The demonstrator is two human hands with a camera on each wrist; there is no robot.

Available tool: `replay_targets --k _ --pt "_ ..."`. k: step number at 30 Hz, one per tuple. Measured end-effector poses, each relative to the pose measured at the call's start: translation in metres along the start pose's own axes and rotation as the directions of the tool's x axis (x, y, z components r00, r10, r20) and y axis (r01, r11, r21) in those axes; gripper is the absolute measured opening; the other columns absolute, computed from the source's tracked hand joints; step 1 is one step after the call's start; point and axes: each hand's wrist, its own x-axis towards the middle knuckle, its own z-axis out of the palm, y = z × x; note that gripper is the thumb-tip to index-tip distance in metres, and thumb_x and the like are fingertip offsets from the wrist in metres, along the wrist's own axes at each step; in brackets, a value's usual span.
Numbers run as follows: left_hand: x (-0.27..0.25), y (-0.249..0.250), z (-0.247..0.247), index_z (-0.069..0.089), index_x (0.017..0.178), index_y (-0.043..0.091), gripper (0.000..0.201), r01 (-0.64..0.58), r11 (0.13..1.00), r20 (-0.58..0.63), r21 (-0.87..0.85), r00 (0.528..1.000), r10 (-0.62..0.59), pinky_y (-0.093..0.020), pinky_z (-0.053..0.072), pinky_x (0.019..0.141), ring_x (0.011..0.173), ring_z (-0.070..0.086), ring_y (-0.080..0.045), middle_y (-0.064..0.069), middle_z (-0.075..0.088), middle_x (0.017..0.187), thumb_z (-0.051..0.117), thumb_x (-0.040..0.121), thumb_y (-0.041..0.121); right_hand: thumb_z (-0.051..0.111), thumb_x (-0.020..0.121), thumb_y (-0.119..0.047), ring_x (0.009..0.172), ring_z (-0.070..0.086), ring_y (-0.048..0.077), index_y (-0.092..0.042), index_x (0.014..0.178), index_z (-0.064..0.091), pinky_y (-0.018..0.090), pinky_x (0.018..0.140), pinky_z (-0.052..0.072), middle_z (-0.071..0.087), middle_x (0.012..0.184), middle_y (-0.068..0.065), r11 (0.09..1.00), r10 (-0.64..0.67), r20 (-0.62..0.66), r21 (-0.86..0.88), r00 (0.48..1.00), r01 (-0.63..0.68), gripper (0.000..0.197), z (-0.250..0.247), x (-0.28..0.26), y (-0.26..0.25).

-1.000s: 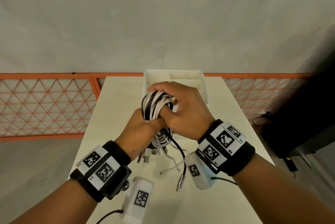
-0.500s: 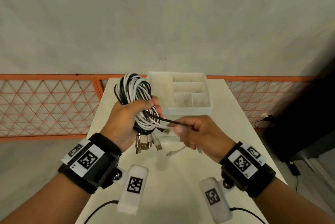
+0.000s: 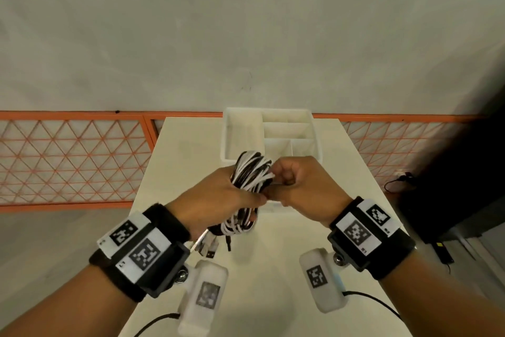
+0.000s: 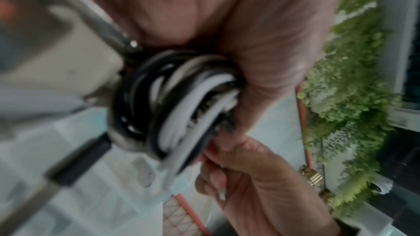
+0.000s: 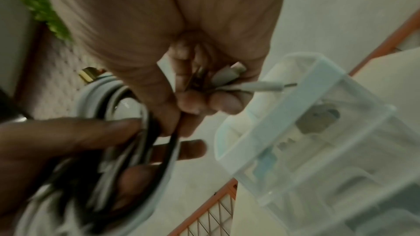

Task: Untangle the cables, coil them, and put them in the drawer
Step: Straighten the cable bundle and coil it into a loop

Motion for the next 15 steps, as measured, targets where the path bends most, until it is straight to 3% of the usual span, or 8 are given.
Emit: replay_targets --k 2,4,7,9,11,13,15 --pt "0.004 -0.001 0.002 0.066 0.108 0.017 0.026 -0.028 0.996 -0.066 0.089 0.997 0.034 -0.04 0.053 0.088 0.084 0.069 -0.016 -0.006 0.074 0.093 0.072 0.084 0.01 0.084 0.072 -0.005 0.06 0.066 0.009 -0.016 0.081 0.067 0.026 0.058 0.054 0.073 0.069 0.0 0.994 -0.046 -0.12 -0.104 0.992 0.033 0.021 0.006 0.003 -0.006" --pt "0.009 -0.004 0.003 0.061 0.114 0.026 0.039 -0.027 0.99 -0.105 0.141 0.994 0.042 -0.047 0.054 0.093 0.096 0.069 -0.018 -0.001 0.073 0.102 0.073 0.077 0.021 0.081 0.073 -0.011 0.06 0.065 0.004 -0.022 0.082 0.066 0.015 0.054 0.049 0.072 0.07 -0.003 0.98 -0.082 -0.209 -0.194 0.975 0.041 0.02 0.011 0.003 -0.01" --pt "0.011 -0.007 0.004 0.057 0.119 0.036 0.046 -0.049 0.985 -0.154 0.163 0.985 0.074 -0.049 0.057 0.088 0.096 0.071 -0.02 0.004 0.074 0.103 0.072 0.078 0.025 0.072 0.08 -0.015 0.07 0.069 0.005 -0.023 0.098 0.066 0.014 0.058 0.053 0.073 0.076 -0.004 0.97 -0.127 -0.242 -0.234 0.962 0.069 0.02 0.016 0.0 -0.019" --pt "0.011 -0.007 0.002 0.059 0.12 0.038 0.044 -0.066 0.986 -0.173 0.154 0.98 0.093 -0.044 0.057 0.089 0.094 0.071 -0.015 0.008 0.075 0.101 0.073 0.082 0.021 0.07 0.082 -0.016 0.074 0.071 0.008 -0.022 0.105 0.066 0.02 0.065 0.058 0.074 0.081 -0.004 0.972 -0.148 -0.251 -0.214 0.956 0.094 0.024 0.017 -0.003 -0.023" --pt "0.013 -0.007 0.0 0.064 0.115 0.034 0.037 -0.093 0.984 -0.192 0.154 0.974 0.122 -0.042 0.057 0.087 0.092 0.071 -0.015 0.006 0.076 0.097 0.072 0.082 0.019 0.07 0.084 -0.018 0.076 0.072 0.01 -0.022 0.109 0.066 0.029 0.073 0.062 0.074 0.086 -0.004 0.977 -0.163 -0.259 -0.178 0.952 0.119 0.025 0.019 -0.005 -0.026" --pt "0.015 -0.01 -0.001 0.068 0.108 0.022 0.029 -0.133 0.987 -0.266 0.093 0.952 0.154 -0.042 0.057 0.08 0.085 0.071 -0.02 -0.001 0.076 0.09 0.069 0.08 0.015 0.07 0.088 -0.021 0.082 0.073 0.01 -0.023 0.115 0.065 0.031 0.078 0.062 0.075 0.095 -0.005 0.981 -0.163 -0.233 -0.146 0.959 0.131 0.028 0.019 -0.006 -0.028" --pt "0.016 -0.014 0.0 0.067 0.099 0.004 0.015 -0.162 0.986 -0.375 -0.045 0.918 0.134 -0.039 0.055 0.07 0.073 0.07 -0.025 -0.01 0.074 0.078 0.064 0.084 0.003 0.068 0.092 -0.021 0.074 0.072 0.01 -0.02 0.115 0.067 0.029 0.072 0.059 0.077 0.093 -0.004 0.989 -0.119 -0.222 -0.113 0.968 0.095 0.023 0.014 -0.006 -0.03"
